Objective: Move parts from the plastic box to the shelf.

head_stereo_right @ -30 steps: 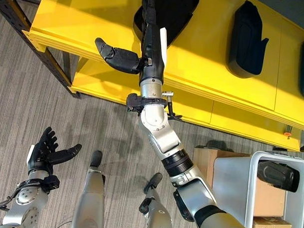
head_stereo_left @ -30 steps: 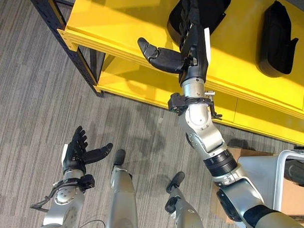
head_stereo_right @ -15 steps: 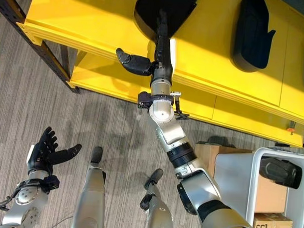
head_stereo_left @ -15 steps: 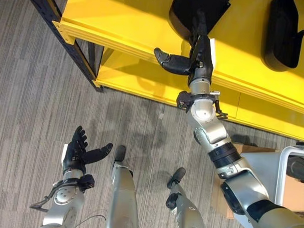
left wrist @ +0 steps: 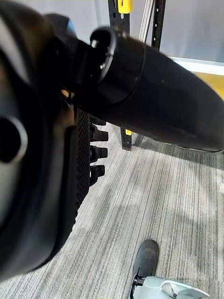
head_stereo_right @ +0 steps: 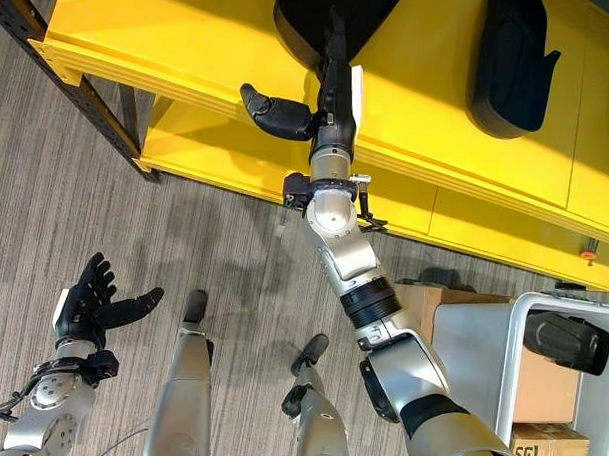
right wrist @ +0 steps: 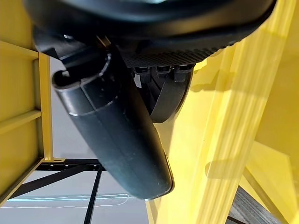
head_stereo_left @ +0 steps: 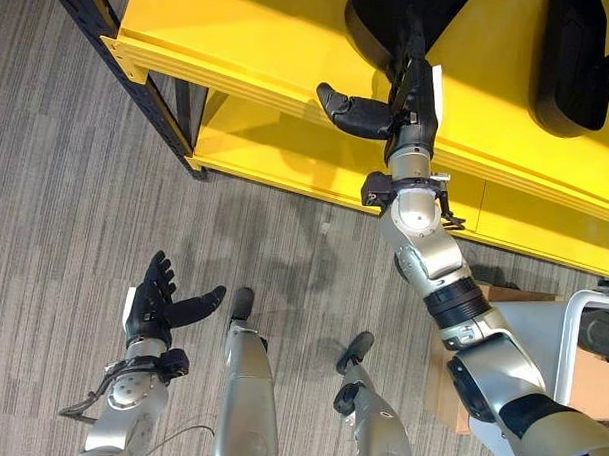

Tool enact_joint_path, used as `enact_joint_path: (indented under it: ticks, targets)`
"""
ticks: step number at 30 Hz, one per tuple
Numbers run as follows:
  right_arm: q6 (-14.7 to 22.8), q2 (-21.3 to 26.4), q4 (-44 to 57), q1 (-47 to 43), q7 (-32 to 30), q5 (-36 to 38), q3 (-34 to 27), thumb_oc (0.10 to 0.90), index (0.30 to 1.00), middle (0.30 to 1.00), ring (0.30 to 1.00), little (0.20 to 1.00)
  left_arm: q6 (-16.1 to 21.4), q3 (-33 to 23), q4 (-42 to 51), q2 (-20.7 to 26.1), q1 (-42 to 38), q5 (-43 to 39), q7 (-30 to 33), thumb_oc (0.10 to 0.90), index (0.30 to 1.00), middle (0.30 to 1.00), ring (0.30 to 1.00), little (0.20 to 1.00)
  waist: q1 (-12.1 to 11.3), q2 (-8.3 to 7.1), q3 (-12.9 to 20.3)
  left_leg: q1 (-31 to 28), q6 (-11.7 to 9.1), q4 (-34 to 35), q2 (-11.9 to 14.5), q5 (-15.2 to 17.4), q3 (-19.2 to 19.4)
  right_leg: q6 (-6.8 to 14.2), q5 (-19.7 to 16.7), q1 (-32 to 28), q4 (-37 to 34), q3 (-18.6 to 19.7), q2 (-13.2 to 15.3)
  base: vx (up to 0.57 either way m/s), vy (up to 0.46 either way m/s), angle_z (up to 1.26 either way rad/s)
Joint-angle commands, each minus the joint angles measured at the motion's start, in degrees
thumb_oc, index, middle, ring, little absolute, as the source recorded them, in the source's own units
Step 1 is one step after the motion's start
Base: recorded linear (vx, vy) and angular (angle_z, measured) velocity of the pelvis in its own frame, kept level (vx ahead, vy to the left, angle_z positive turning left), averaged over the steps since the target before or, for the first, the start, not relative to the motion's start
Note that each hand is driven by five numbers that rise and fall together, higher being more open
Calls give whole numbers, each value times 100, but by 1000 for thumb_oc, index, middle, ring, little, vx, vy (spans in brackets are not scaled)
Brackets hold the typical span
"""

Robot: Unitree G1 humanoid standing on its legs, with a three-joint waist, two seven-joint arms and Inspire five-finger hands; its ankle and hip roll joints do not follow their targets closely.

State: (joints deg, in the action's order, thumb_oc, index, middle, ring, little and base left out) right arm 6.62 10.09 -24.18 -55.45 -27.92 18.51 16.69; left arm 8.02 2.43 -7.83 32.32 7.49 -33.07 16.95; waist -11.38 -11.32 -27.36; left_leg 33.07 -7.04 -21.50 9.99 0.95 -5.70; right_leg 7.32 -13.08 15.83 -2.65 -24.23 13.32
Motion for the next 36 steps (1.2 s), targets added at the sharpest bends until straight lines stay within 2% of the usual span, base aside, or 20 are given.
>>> enact_joint_path:
  ticks: [1, 14, 36]
  targets:
    - [406, 486, 41, -926, -59, -176, -357, 900, 1000, 1000, 1000, 1000, 589, -251, 660, 214, 251, 133, -40, 900, 1000, 1000, 1000, 1000, -168, 83, 135, -263, 515, 1174, -240, -490, 114, 245, 1001, -630, 867, 192, -45, 0, 0, 0]
    - [364, 1048, -225, -1074, -117, -303, -361, 900, 1000, 1000, 1000, 1000, 670, -304, 605, 194, 255, 38, -90, 900, 1000, 1000, 1000, 1000, -129, 121, 109, -242, 501, 1119, -217, -466, 117, 219, 1098, -562, 991, 230, -62, 0, 0, 0]
    - [370, 1424, -146, -414, -33, -414, -559, 900, 1000, 1000, 1000, 1000, 673, -343, 648, 101, 271, 30, -151, 900, 1000, 1000, 1000, 1000, 49, 141, 132, -261, 510, 1018, -169, -399, 162, 201, 1164, -495, 1125, 306, -56, 0, -1, -1]
